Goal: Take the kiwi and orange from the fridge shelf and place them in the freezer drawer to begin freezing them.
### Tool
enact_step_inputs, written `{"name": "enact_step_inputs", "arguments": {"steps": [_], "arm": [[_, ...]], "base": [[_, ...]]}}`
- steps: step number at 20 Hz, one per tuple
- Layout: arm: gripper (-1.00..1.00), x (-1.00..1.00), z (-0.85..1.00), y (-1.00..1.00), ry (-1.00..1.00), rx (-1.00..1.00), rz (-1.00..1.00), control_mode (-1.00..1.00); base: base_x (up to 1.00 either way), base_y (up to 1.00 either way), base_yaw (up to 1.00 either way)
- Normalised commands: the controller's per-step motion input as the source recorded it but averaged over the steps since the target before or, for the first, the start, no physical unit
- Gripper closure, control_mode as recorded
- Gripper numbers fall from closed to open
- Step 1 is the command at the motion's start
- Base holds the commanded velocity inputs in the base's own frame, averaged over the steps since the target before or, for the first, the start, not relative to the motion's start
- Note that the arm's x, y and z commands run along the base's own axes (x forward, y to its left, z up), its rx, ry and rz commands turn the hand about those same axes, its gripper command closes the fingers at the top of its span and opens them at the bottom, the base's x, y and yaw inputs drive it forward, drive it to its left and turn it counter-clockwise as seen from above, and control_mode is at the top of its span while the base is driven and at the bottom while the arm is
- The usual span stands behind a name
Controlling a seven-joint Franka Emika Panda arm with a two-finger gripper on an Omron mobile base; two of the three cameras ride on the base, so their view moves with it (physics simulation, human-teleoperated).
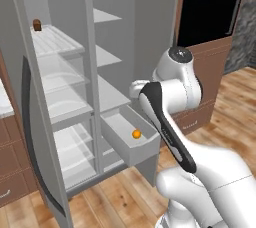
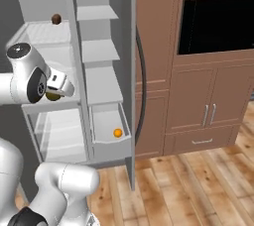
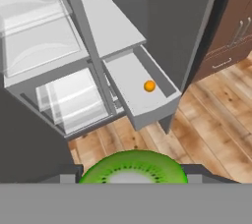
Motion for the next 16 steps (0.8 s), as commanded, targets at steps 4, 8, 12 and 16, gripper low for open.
{"name": "enact_step_inputs", "arguments": {"steps": [4, 8, 12, 16], "arm": [[1.00, 0.00, 0.00, 0.00, 0.00, 0.00, 0.00, 1.00], [1.00, 0.00, 0.00, 0.00, 0.00, 0.00, 0.00, 1.00], [1.00, 0.00, 0.00, 0.00, 0.00, 0.00, 0.00, 1.00], [1.00, 0.00, 0.00, 0.00, 0.00, 0.00, 0.00, 1.00]], "base": [[0.54, 0.00, -0.04], [0.44, 0.00, -0.02], [0.35, -0.02, 0.00], [0.27, -0.14, 0.00]]}}
